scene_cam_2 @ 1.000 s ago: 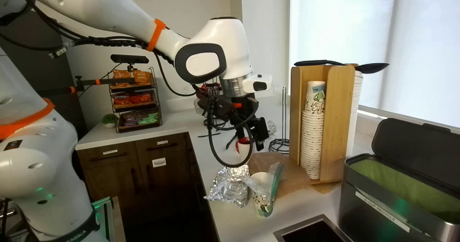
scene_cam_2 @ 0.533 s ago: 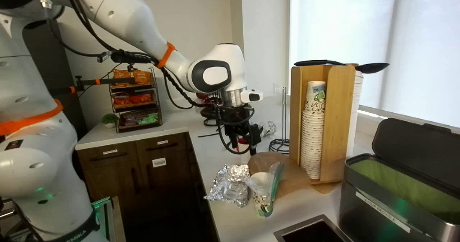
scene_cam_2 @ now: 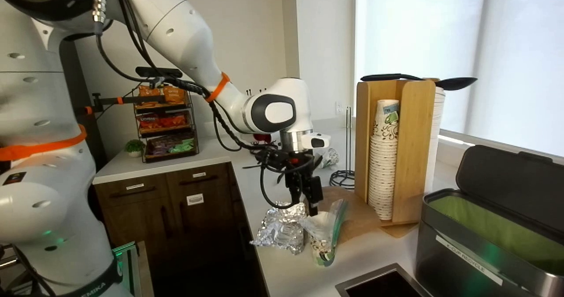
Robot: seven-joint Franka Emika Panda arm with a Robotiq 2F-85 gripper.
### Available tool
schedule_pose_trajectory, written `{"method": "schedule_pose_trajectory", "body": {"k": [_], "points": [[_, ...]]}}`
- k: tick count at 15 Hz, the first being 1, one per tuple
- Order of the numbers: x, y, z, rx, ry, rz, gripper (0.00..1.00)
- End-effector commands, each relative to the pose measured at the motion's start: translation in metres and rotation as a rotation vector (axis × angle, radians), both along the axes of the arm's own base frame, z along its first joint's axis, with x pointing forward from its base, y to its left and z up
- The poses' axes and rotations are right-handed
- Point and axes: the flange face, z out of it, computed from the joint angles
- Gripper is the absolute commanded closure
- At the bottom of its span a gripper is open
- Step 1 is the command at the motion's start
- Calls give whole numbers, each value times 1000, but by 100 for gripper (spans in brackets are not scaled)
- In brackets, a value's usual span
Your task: Move the coffee cup to the left
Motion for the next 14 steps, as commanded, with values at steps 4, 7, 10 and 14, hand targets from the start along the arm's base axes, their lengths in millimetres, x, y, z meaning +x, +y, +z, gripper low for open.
{"method": "schedule_pose_trajectory", "body": {"k": [4,7,10,14], "points": [[22,-1,-7,11,-122,0,0],[22,-1,-16,13,-114,-12,0],[22,1,-19,10,-99,-18,9],[25,3,-24,17,-98,-12,51]]}}
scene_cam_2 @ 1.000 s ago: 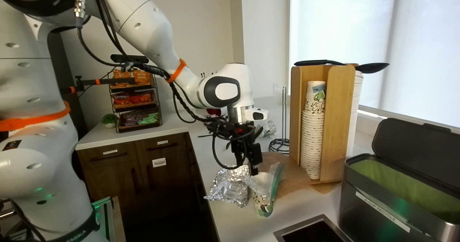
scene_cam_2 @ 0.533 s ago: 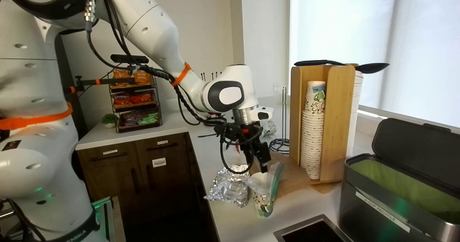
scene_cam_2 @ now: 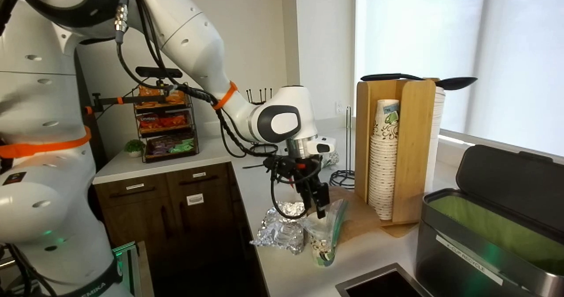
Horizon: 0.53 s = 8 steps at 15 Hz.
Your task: Move the coffee cup to the left
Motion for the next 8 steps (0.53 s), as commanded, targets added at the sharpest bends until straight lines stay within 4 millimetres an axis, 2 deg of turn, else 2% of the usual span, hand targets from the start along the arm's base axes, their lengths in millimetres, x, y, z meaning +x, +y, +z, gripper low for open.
{"method": "schedule_pose_trajectory", "body": {"k": [1,6,7,8], "points": [[4,3,-7,11,-5,-12,58],[5,1,-12,10,8,-9,96],[5,1,-11,6,8,-7,99],[4,2,0,-12,5,18,100]]}}
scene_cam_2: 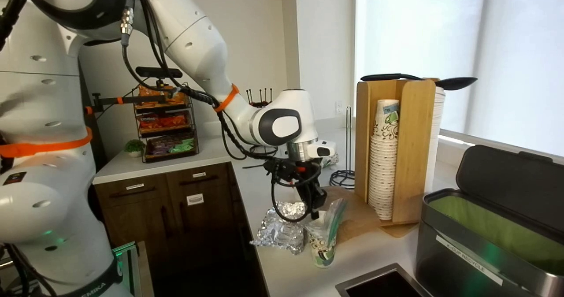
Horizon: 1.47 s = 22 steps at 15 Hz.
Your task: Move the coffee cup to the left
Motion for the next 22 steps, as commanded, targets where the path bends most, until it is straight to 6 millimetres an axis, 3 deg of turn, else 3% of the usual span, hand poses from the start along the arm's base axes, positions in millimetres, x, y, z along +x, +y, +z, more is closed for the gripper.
{"method": "schedule_pose_trajectory", "body": {"k": [1,3,7,10,17,22], "points": [[2,5,19,-26,-11,44,100],[-4,16,52,-98,-34,130,99],[-28,66,126,-133,-99,368,99],[-35,89,164,-201,-94,489,99],[-53,137,214,-150,-226,770,99],[-48,188,229,-70,-288,1014,99]]}}
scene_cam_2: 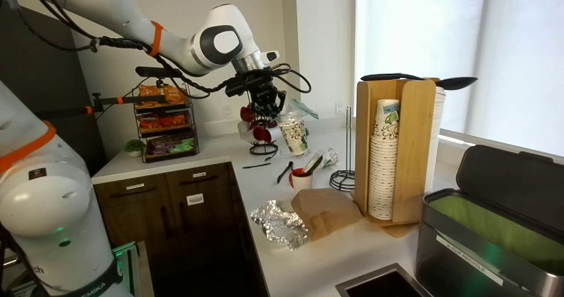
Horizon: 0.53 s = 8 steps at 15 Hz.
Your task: Move the coffee cup to the left
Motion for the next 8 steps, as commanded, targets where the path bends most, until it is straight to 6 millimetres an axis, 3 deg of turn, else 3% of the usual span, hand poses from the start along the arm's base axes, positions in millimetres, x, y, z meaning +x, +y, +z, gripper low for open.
{"method": "schedule_pose_trajectory", "body": {"k": [1,8], "points": [[4,29,4,57,-16,183,99],[7,32,2,63,3,195,95]]}}
